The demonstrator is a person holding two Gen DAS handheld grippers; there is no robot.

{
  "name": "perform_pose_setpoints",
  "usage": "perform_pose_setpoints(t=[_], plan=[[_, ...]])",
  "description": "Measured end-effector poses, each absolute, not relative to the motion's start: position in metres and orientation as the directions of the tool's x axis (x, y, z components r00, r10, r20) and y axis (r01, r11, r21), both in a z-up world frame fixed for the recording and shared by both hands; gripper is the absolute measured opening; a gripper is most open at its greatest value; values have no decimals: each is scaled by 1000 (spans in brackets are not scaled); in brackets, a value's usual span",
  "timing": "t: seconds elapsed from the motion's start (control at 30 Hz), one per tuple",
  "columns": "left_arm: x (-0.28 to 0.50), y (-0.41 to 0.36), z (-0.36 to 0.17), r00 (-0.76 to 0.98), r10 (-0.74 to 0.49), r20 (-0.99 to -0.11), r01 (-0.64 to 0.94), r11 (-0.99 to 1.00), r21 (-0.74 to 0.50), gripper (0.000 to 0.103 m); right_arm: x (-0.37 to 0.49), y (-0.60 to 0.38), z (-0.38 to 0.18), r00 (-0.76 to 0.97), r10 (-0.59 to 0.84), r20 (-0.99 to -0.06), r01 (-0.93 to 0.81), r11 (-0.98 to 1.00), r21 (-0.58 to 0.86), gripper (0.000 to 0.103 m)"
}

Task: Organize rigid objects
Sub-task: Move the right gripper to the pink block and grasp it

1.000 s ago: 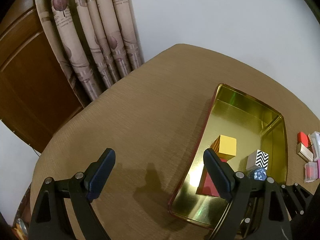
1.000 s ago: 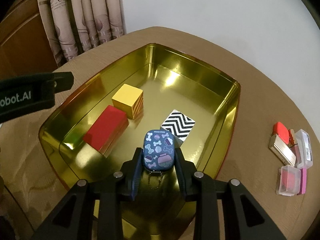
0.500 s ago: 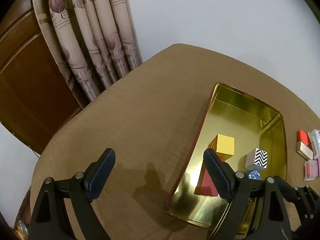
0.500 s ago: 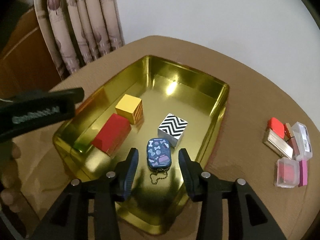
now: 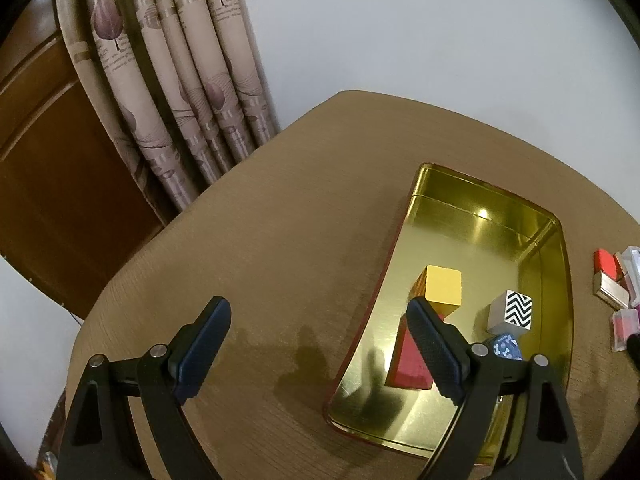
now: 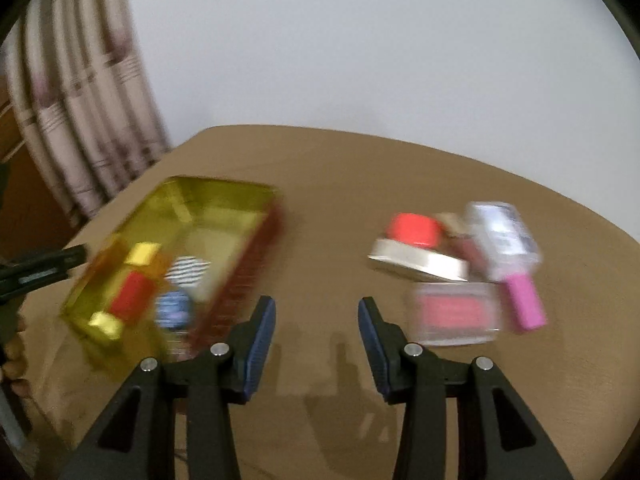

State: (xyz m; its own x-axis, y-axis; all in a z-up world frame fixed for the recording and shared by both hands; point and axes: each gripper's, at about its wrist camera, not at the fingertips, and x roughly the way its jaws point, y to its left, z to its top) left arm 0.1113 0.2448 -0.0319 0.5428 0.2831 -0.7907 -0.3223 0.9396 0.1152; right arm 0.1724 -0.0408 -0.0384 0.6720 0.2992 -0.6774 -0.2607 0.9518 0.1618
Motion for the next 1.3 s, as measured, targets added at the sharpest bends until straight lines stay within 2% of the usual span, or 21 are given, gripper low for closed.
perform_pose_setpoints(t=[0.3,0.73,0.93,1.1,1.17,1.23,1.3], plan=[[112,233,-33,549,294,-783,-289,945,152,88,200,-152,-64,690,113,-715,-56,993,103,44],[109,212,-33,588,288,-756,-218,956,195,88,236,-187,-112,637,130,-760,-57,991,122,46],[108,205,-34,603,269,-751,-195,963,188,88,245,-186,-122,655,127,-745,-75,992,103,46],[107,198,-40,594,300,-747,-195,954,229,88,241,-186,-124,667,132,-734,-84,991,102,46],[107,195,-43,587,316,-745,-191,949,252,88,240,-187,-125,667,130,-734,-80,991,103,45],[105,192,-43,592,325,-737,-189,946,265,88,238,-188,-124,669,126,-733,-78,992,100,34],[103,189,-43,591,321,-740,-185,947,263,88,237,-186,-125,669,132,-732,-85,991,101,30]])
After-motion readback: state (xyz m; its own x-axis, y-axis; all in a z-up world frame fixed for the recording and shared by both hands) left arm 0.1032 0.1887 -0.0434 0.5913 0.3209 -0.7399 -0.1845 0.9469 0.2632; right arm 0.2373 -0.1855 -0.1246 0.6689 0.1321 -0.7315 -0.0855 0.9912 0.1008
